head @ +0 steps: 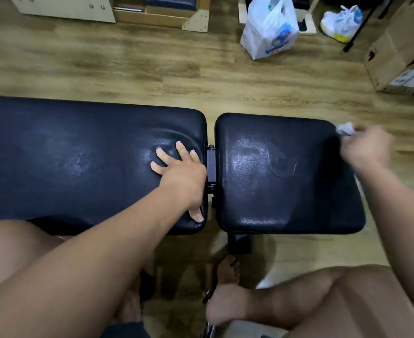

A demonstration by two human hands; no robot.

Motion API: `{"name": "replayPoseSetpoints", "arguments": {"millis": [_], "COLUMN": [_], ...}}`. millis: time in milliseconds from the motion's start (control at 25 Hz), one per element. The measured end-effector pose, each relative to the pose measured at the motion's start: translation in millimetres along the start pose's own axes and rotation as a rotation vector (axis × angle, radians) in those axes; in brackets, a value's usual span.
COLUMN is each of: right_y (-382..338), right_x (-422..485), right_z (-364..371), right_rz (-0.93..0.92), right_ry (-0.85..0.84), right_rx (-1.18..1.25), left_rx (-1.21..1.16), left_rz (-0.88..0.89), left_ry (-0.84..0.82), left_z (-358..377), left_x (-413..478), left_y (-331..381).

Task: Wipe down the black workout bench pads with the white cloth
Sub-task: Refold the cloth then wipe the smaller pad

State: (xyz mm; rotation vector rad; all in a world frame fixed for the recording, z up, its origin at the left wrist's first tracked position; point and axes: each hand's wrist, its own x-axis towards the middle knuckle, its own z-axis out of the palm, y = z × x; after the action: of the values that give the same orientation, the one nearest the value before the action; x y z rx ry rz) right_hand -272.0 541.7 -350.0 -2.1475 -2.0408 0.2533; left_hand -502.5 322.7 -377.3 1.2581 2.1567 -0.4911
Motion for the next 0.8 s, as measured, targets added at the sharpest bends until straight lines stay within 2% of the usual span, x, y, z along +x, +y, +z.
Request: {"name": "replayPoseSetpoints", "arguments": {"millis": [40,120,240,320,360,400,440,520,600,680,720,800], "right_y": [13.5,0.7,-80.1,-149.2,-178.1,-198.1,-200.5,-165.1,-99.0,-31.5,-16.0,-28.6], "right_x": [10.3,7.0,-42.8,-98.5,-116.2,-117.1,-100.3,-44.1,15.2,44.5,42.8,18.3], "right_z": [1.8,14.0,51.9,66.4,68.4,62.6,53.6,37.1,19.4,15.0,21.2,47.9], "right_rz": [0.053,0.012,-0.263,-0.458,-0.519,-0.532,-0.479,-0.403,-0.271,-0.121,-0.102,-0.226], "right_ry": [-0.026,-0.033,-0.06,-0.271,-0.423,-0.5,-0.494,-0.284,-0.119,-0.089,-0.074,0.012], "right_rx": [-0.099,-0.196,-0.157,-0.008,0.093,0.228,0.344,0.369,0.222,-0.016,-0.069,-0.123], "left_rx": [0.014,0.014,0.012,0.003,0.01,0.023,0.027,0.017,0.024,0.044,0.043,0.033], "left_rz": [-0.004,-0.012,0.001,0.015,0.015,0.01,0.006,0.012,0.012,0.011,0.013,0.014], "left_ry": [-0.009,-0.027,-0.014,-0.019,-0.019,-0.014,-0.016,-0.023,-0.016,-0.009,-0.015,-0.028], "left_z": [-0.7,-1.6,-1.6,-0.5,0.3,-0.7,-1.5,-1.4,-0.3,1.2,1.2,-2.0], "left_x": [0.8,1.8,0.4,-3.6,-5.7,-7.1,-7.2,-4.0,-0.9,0.8,1.1,0.8], "left_y": [1.7,3.1,-0.4,-0.3,-1.1,-1.8,-1.6,0.2,-0.2,-0.4,-1.2,0.8]}}
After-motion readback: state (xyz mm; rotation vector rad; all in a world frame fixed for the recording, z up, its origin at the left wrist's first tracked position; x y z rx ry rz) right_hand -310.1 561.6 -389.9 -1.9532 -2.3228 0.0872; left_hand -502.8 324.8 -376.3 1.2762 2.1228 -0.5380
